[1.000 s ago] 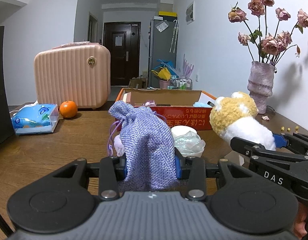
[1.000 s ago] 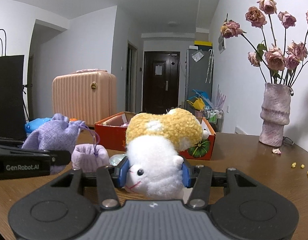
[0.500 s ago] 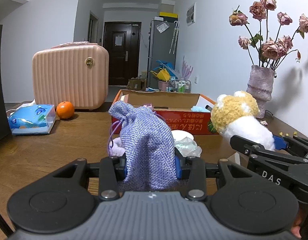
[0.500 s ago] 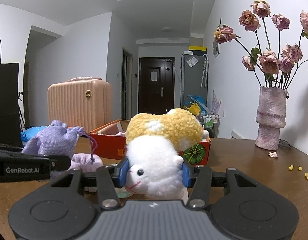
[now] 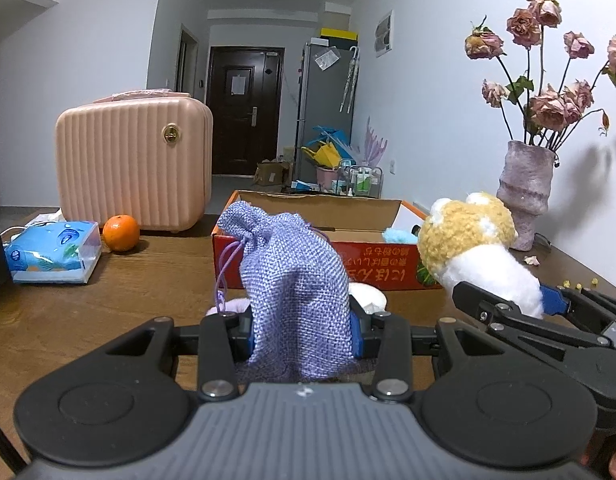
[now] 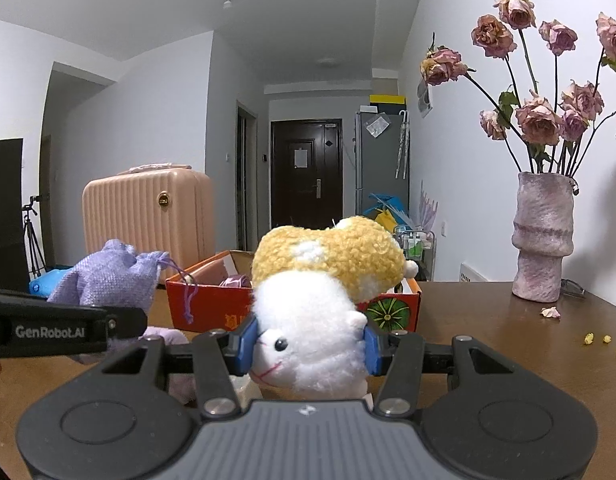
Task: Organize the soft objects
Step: 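Carry the lavender pouch in the left tool and lamb plush in the right tool over the box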
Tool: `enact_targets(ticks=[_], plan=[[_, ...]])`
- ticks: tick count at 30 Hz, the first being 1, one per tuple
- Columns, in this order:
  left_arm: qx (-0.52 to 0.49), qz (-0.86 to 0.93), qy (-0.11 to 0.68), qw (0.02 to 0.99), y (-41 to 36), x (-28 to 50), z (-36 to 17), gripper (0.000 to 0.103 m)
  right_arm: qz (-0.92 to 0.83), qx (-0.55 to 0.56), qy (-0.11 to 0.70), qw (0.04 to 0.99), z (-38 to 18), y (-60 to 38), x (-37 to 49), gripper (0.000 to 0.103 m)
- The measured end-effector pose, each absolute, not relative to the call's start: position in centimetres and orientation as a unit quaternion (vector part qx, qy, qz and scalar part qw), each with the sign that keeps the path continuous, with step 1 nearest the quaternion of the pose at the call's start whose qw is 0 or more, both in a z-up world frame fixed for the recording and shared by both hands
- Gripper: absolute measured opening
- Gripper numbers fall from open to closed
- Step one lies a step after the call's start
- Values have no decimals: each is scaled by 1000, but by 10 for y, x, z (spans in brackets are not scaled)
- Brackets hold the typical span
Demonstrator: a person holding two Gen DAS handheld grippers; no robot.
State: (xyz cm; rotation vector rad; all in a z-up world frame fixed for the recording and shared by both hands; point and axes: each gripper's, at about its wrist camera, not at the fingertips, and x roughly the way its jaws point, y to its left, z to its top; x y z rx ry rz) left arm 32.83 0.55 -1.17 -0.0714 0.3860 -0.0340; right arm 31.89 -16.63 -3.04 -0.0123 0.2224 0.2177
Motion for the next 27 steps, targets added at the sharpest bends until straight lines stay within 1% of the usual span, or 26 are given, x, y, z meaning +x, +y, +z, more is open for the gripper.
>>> enact_targets(ticks=[16,27], plan=[[-54,-3,172,984,-5,371,1,40,102,9,90,991,-20,-168,357,50],[-74,10,172,982,3,394,6,40,102,18,82,991,-12,-167,379,50]])
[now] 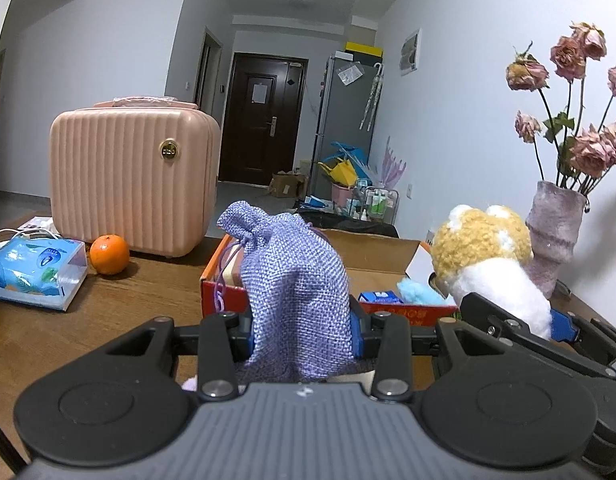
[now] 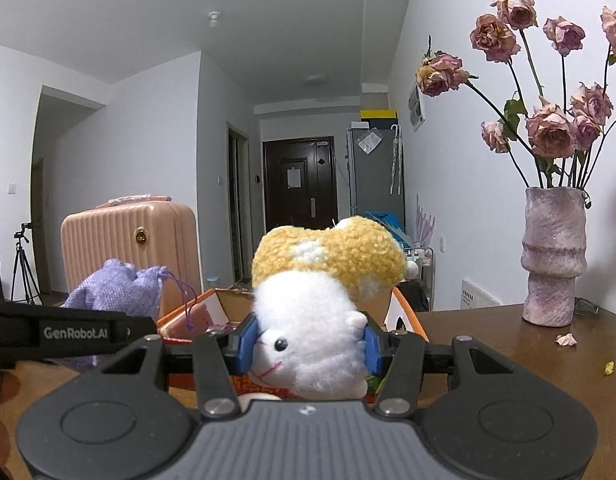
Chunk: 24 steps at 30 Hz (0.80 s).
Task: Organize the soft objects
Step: 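Carry the lavender pouch in the left tool and lamb plush in the right tool over the box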
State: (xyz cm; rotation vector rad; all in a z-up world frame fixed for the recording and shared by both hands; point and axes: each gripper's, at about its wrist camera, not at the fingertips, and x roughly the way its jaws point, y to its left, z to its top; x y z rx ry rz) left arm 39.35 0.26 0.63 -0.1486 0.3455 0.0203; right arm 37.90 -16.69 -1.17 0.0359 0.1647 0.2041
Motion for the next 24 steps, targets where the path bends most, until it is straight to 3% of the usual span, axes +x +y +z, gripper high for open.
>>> enact_targets(ticks=[24], plan=[[-93,15,154,984,5,438,18,40,96,38,82,991,-1,-175,426,50]])
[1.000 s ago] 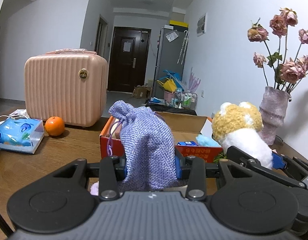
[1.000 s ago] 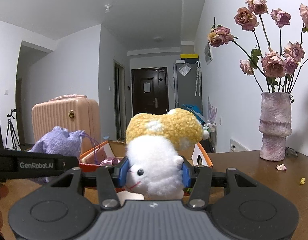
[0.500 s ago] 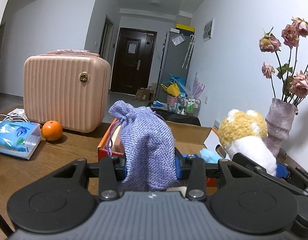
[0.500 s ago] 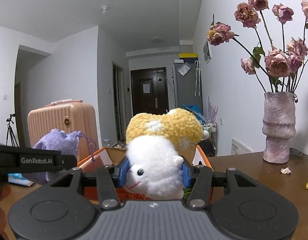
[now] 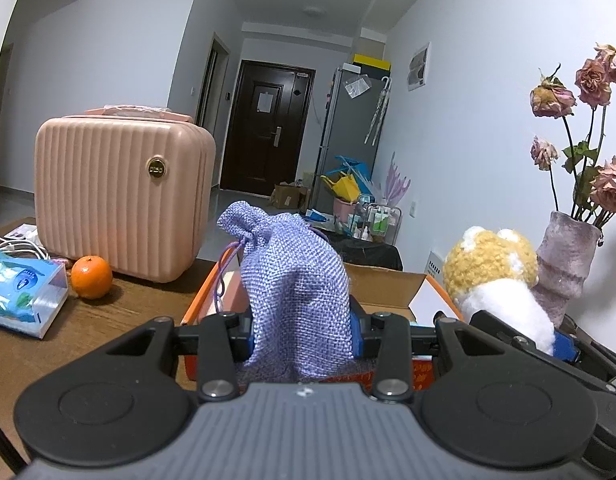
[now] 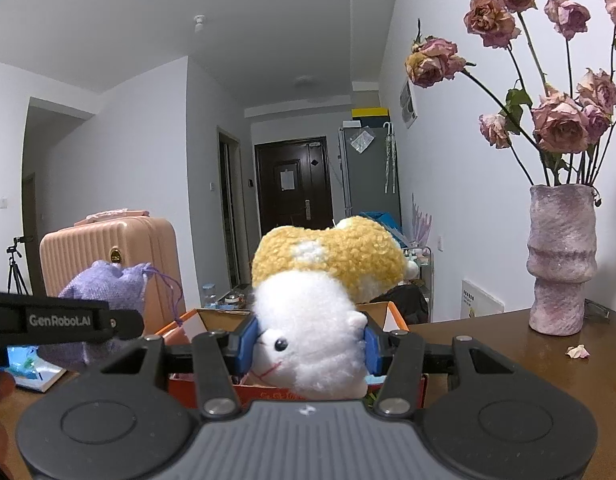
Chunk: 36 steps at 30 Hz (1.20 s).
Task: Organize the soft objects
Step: 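Carry the lavender pouch in the left tool and lamb plush in the right tool over the box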
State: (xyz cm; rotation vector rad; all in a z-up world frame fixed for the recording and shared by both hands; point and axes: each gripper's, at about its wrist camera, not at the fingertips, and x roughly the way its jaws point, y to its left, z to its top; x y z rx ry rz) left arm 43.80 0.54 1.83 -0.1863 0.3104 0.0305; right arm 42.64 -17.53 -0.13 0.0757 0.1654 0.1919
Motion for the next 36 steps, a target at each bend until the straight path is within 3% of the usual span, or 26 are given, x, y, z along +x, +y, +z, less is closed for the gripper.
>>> enact_targets(ticks=[36], plan=[[-83,20,162,983,1,530,24,40,114,13,132,985,9,-167,532,50]])
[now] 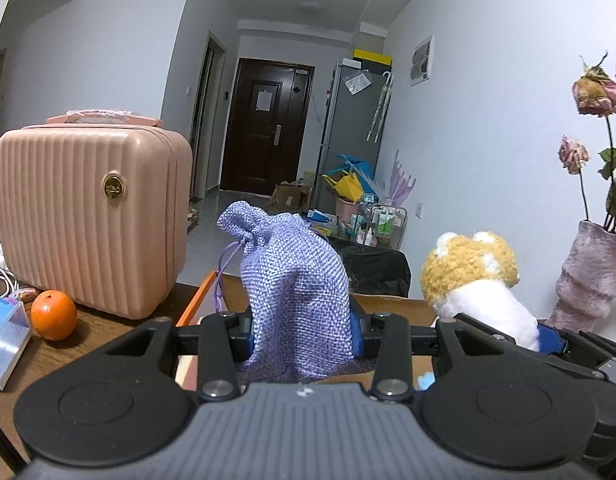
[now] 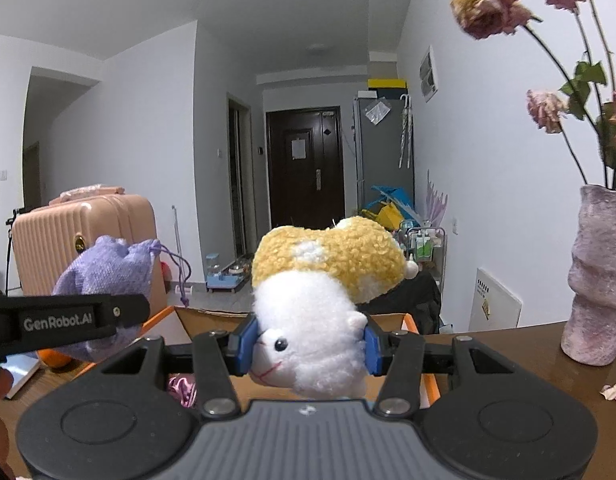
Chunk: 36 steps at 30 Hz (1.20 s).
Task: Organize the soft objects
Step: 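Carry the lavender pouch in the left tool and lamb plush in the right tool over the box, then open both tools to drop the pouch and lamb plush into the box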
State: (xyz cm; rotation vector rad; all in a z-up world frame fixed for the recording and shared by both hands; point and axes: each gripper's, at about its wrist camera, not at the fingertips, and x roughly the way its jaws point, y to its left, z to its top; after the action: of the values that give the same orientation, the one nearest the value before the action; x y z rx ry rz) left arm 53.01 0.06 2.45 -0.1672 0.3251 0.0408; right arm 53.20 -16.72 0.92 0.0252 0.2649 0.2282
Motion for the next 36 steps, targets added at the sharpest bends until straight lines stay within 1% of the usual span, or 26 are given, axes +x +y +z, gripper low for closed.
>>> enact_targets(ticks=[16,26,29,30,31,32,33,34,35,36], plan=[[-94,34,200,975,6,580,10,40,118,-1,203,972,1,-157,595,50],[-80,41,223,971,3,595,-3,40,116,-9,226,967,-11,-151,614,50],[-80,39,229,969,3,597,-6,40,115,-15,233,966,-14,-147,617,52],[-82,36,230,969,3,598,-6,43,115,-17,234,965,-15,-147,617,54],[-86,35,233,968,4,599,-6,49,115,-18,234,965,-15,-146,617,54],[-87,39,233,968,5,599,-6,52,114,-20,236,965,-15,-146,617,54],[-85,43,233,968,6,599,-6,58,114,-21,239,964,-15,-146,619,56],[-83,46,232,968,6,599,-6,67,111,-20,241,964,-16,-146,619,57],[-83,52,230,968,7,598,-6,73,108,-19,243,964,-17,-147,619,62],[-84,58,228,968,7,597,-6,84,106,-20,246,963,-17,-147,620,69]])
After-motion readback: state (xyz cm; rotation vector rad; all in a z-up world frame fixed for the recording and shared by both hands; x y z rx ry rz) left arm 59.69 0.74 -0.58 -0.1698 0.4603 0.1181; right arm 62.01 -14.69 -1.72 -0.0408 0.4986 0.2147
